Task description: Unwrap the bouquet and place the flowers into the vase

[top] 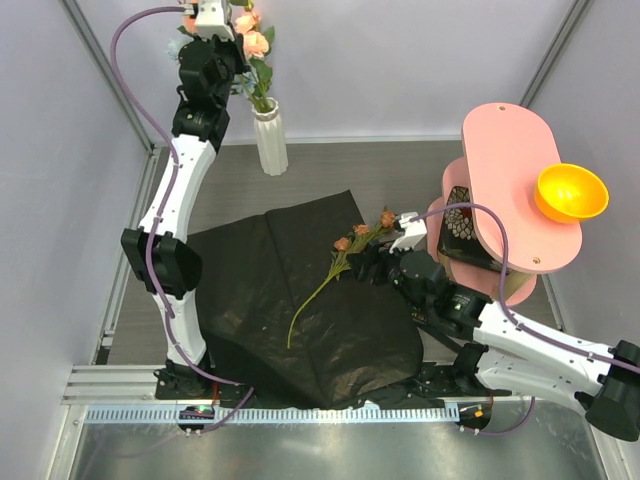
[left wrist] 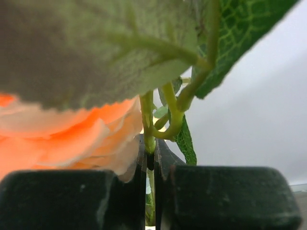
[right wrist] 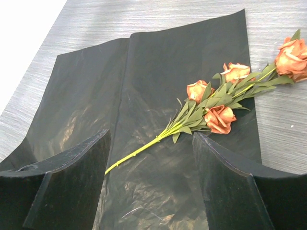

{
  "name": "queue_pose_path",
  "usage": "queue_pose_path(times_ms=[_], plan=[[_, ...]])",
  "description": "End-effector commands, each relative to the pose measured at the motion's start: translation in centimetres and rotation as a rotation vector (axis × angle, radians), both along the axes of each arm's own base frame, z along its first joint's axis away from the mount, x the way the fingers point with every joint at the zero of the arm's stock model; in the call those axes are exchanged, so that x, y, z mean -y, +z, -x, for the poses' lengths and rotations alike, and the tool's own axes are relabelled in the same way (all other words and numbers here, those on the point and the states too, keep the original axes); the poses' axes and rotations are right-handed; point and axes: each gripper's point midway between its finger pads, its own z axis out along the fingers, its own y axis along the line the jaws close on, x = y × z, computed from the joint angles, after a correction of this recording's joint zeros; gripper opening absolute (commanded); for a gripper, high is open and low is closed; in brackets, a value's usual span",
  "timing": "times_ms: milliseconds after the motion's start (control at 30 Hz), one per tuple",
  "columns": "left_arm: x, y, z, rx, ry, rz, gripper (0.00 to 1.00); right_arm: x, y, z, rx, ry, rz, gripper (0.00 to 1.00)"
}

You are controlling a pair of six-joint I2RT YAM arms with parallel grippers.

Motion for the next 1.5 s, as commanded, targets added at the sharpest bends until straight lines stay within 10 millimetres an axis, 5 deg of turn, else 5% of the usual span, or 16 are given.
queue_pose_path(times_ms=[0,133,167,200,333,433,467,567,900,933,1000,1033,1100,1133,1400,1467], plan=[[-0.1,-0.3,-0.4,-0.005,0.008,0.007,0.12,-1.7,2.2,-0.4,0.009,0.018,-0.100,0.75],[-0.1,-3.3,-0.8,-0.099,0.017,-0.001,0.44,-3.0,1.1,-0.3,-0.081,0.032,-0.096,0.73],[-0.1,-4.4,-0.9,-0.131,0.017,0.006,0.66,-3.6,1.7,-0.4,-0.087,0.041,-0.115,0.73],[0.0,-4.9,-0.8,-0.148,0.012,0.007,0.74,-3.8,0.1,-0.2,-0.143,0.043,-0.080,0.73],[0.7,-8.1,0.6,-0.298,-0.032,0.031,0.81,-5.0,-1.1,-0.3,-0.258,0.009,-0.128,0.73],[1.7,-9.6,3.0,-0.389,-0.089,0.087,0.97,-5.2,-3.4,-0.8,-0.350,-0.071,-0.114,0.73],[1.8,-11.5,3.6,-0.442,-0.095,0.100,1.00,-5.3,-4.0,-1.0,-0.391,-0.105,-0.136,0.73],[2.3,-13.2,7.3,-0.536,-0.131,0.221,1.00,-6.1,-6.2,-0.9,-0.500,-0.149,-0.122,0.73],[4.7,-12.8,22.1,-0.556,-0.432,0.447,1.00,-10.1,-11.7,-0.8,-0.754,-0.230,-0.238,0.57],[5.2,-15.4,23.4,-0.617,-0.462,0.455,1.00,-10.2,-12.1,-0.7,-0.770,-0.246,-0.246,0.57],[5.3,-15.6,26.4,-0.610,-0.512,0.459,1.00,-10.4,-13.2,-0.8,-0.800,-0.291,-0.268,0.54],[5.7,-18.4,27.9,-0.679,-0.546,0.461,1.00,-10.5,-13.5,-0.7,-0.810,-0.301,-0.276,0.53],[6.0,-18.5,30.7,-0.652,-0.613,0.440,1.00,-11.1,-14.4,-0.9,-0.822,-0.304,-0.288,0.52],[6.1,-20.9,32.0,-0.683,-0.619,0.432,1.00,-11.4,-14.7,-1.0,-0.830,-0.301,-0.302,0.52],[5.2,-23.7,37.3,-0.641,-0.634,0.461,1.00,-13.2,-16.3,-1.6,-0.843,-0.317,-0.313,0.37],[5.3,-24.0,37.6,-0.657,-0.641,0.463,1.00,-12.9,-16.7,-1.8,-0.834,-0.336,-0.306,0.24]])
